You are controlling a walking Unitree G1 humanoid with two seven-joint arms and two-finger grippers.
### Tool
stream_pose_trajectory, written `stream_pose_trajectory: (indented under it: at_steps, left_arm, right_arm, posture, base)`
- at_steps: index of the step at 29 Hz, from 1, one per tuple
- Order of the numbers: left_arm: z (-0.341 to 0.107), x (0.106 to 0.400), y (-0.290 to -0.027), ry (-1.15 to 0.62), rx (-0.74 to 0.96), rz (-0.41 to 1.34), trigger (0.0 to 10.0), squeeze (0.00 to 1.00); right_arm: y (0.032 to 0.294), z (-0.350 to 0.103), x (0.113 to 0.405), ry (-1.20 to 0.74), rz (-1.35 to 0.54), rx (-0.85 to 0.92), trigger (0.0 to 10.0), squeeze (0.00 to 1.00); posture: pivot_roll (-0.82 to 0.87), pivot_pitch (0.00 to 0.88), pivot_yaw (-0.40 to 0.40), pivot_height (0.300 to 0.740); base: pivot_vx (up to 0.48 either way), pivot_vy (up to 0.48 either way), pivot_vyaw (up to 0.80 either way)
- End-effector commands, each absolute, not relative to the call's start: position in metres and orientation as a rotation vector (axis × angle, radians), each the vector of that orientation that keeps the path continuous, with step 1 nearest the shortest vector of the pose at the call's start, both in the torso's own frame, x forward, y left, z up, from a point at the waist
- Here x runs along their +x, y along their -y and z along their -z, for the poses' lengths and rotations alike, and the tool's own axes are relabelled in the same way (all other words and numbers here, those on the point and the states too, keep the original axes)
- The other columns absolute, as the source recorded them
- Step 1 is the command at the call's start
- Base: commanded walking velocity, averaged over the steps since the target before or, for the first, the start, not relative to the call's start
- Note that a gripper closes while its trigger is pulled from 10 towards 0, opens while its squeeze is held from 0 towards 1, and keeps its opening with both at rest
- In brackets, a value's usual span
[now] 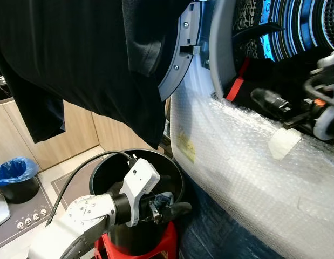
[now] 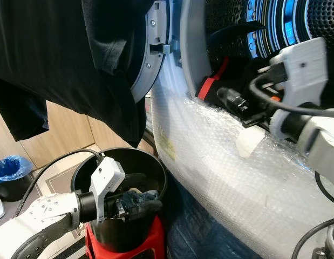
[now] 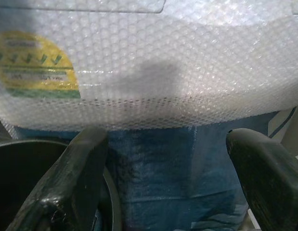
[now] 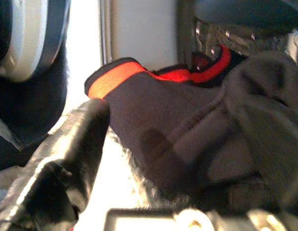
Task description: Clothes washing
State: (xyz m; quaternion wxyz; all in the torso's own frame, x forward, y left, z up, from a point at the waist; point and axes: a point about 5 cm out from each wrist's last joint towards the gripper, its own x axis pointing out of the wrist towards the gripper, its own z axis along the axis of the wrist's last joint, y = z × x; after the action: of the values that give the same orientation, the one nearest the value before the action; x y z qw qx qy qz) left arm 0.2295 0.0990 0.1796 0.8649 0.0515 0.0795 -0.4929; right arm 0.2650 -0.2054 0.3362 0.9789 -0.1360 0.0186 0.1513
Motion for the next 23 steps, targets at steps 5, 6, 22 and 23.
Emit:
stream_pose_trajectory:
  at_steps: [5,6,22,23]
  left_arm:
    - [-0.185,0.225,-0.101,-0.153,0.112,1.014,10.0,0.00]
    - [-0.185,0.224,-0.101,-0.153,0.111,1.012,10.0,0.00]
    - [-0.185,0.223,-0.102,-0.160,0.107,0.992,10.0,0.00]
    - [-0.185,0.223,-0.102,-0.161,0.107,0.992,10.0,0.00]
  right_arm:
    - [0.210,-0.339,0.275,-0.057,-0.267,-0.423,10.0,0.00]
    - [0.211,-0.339,0.277,-0.059,-0.263,-0.432,10.0,0.00]
    - [0.232,-0.345,0.300,-0.192,-0.246,-0.781,10.0,0.00]
    - [0.234,-0.344,0.301,-0.203,-0.241,-0.786,10.0,0.00]
  posture:
    - [-0.18,0.030,-0.076,0.740]
    - [-0.18,0.030,-0.078,0.740]
    - [-0.18,0.050,-0.082,0.740]
    - [-0.18,0.052,-0.081,0.740]
  base:
    - [0.000,0.000,0.00]
    - [0.000,0.000,0.00]
    - [0.000,0.000,0.00]
    - [0.000,0.000,0.00]
